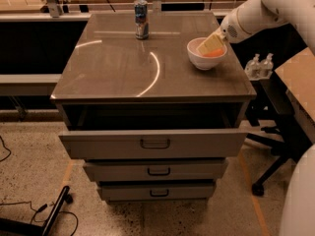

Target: Pick orange from white bowl and place on counter

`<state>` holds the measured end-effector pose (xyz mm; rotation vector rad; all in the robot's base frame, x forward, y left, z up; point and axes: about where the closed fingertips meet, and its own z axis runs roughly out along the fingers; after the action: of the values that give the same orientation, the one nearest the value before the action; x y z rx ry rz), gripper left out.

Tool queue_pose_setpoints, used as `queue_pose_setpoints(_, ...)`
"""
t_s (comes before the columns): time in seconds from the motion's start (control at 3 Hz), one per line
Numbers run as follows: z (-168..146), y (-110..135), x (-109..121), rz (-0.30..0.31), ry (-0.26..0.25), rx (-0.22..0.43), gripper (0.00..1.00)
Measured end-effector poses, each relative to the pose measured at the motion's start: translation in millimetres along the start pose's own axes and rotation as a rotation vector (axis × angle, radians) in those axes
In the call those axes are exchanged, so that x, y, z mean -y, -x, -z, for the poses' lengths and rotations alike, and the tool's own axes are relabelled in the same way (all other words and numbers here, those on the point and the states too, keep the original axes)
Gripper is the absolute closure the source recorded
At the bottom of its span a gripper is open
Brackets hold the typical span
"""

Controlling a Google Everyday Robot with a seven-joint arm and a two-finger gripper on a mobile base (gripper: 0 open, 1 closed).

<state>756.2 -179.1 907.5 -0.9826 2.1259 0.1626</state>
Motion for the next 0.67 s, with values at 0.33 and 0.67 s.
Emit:
queue_pose_setpoints(0.33, 9.6, 3.4, -6.6, 0.011, -0.019, 0.004, 0.31)
queue_pose_setpoints(0.67, 12.0, 2.0, -9.8, 0.011, -0.021, 0.003, 0.32)
